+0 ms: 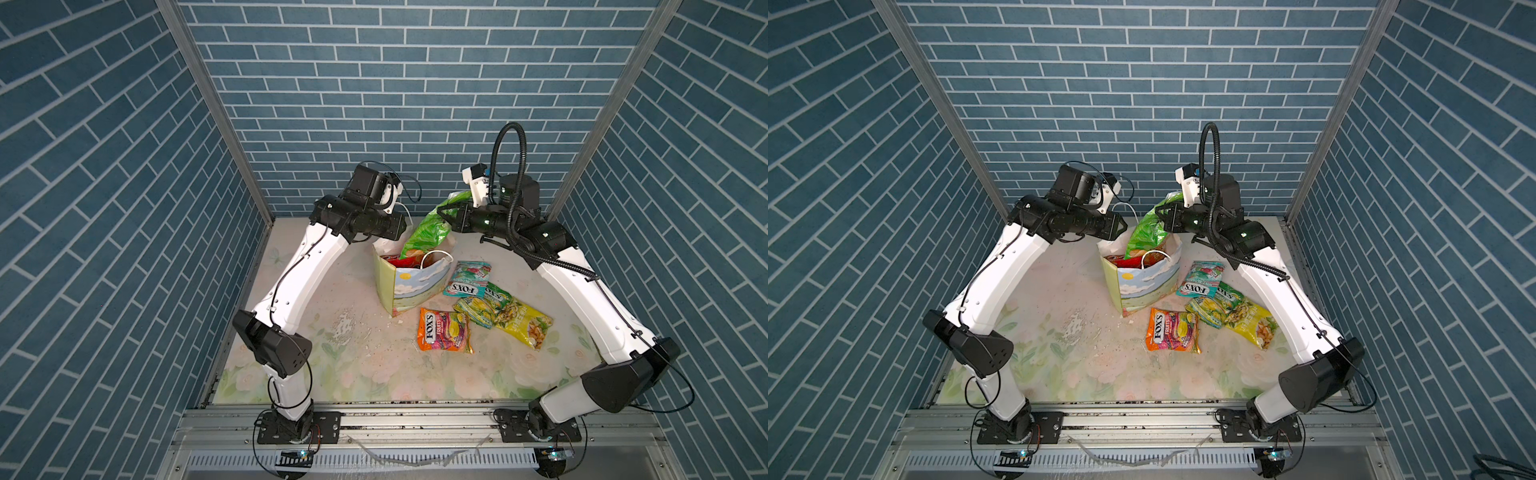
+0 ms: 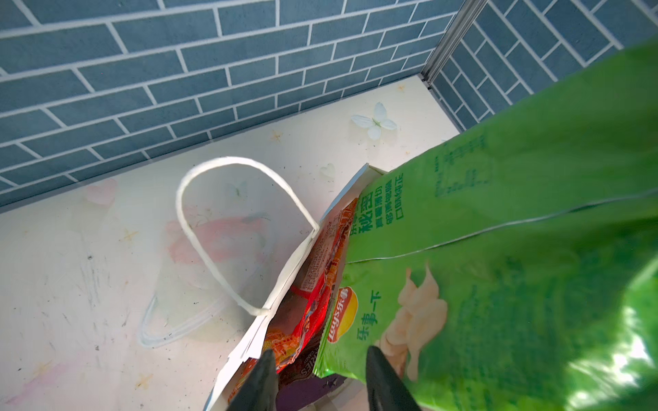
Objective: Take the snacks out of the paper bag
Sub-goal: Place the snack at the center of the table.
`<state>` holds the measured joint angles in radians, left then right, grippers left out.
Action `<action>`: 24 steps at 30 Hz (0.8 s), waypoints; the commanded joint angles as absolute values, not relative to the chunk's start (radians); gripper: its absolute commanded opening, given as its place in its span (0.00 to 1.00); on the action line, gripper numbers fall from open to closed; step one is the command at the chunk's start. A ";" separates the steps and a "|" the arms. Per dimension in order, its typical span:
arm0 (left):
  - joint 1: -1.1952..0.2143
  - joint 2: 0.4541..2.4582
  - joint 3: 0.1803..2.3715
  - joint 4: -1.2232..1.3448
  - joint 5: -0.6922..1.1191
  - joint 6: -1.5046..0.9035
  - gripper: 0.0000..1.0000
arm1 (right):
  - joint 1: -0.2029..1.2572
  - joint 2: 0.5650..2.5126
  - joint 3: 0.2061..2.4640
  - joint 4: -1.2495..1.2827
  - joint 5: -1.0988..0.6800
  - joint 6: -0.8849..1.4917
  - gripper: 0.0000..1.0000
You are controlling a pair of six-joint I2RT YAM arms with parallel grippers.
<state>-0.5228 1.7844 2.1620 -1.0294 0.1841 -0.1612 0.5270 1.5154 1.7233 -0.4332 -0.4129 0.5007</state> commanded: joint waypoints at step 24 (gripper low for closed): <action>-0.307 1.466 1.946 -1.007 0.080 -0.189 0.46 | 0.518 1.433 1.865 -0.198 -0.748 0.393 0.00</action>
<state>-0.3279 1.4994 1.9766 -1.0134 0.1051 -0.1761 0.5205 1.4422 1.8305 -0.2779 -0.6598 0.4137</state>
